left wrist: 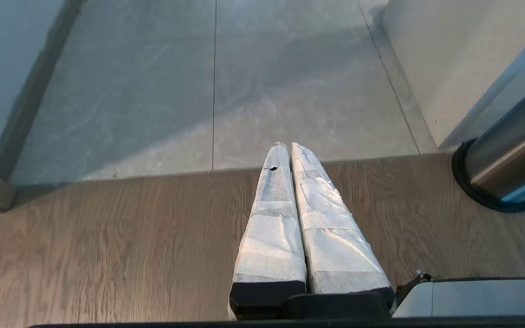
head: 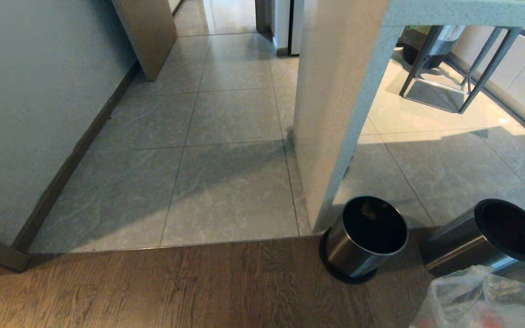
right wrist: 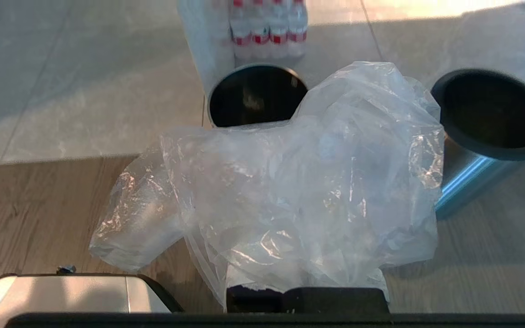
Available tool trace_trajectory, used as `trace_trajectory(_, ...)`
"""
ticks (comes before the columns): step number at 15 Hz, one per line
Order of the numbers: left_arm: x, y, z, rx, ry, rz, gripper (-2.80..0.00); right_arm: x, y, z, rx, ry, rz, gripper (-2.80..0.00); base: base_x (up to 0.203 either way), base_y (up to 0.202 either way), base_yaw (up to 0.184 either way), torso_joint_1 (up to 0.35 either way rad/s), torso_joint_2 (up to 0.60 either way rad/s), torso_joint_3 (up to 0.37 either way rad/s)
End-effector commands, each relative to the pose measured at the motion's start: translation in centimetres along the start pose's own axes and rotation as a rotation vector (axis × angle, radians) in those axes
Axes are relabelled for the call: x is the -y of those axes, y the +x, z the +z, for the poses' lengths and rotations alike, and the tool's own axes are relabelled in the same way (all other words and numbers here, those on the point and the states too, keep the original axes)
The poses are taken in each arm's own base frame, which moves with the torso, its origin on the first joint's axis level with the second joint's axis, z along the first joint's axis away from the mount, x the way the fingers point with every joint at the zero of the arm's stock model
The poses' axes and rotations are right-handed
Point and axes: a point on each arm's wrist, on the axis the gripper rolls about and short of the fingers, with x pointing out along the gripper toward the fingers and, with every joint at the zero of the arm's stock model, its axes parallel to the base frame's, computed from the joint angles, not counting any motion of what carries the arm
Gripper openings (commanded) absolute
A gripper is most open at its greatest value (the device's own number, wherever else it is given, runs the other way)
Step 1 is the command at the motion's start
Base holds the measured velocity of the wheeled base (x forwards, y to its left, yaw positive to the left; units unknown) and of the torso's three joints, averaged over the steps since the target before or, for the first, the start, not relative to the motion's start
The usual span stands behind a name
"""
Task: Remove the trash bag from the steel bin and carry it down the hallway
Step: Put the trash bag at the door
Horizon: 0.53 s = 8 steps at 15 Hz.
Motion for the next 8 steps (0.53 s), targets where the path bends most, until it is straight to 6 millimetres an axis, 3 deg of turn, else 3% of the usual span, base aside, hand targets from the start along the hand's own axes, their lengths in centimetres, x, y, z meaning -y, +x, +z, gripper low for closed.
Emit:
trace_trajectory(1,0.0,0.0,0.0,0.0,-0.001,0.0,-2.8,0.0,0.02,0.01,-0.003,0.0,0.0,-2.8,0.0,0.0,0.0,-0.002,0.01,0.203)
trace_trajectory(8,0.0,0.0,0.0,0.0,-0.001,0.0,-2.8,0.0,0.02,0.01,-0.003,0.0,-0.001,-2.8,0.0,0.0,0.0,0.003,0.0,0.201)
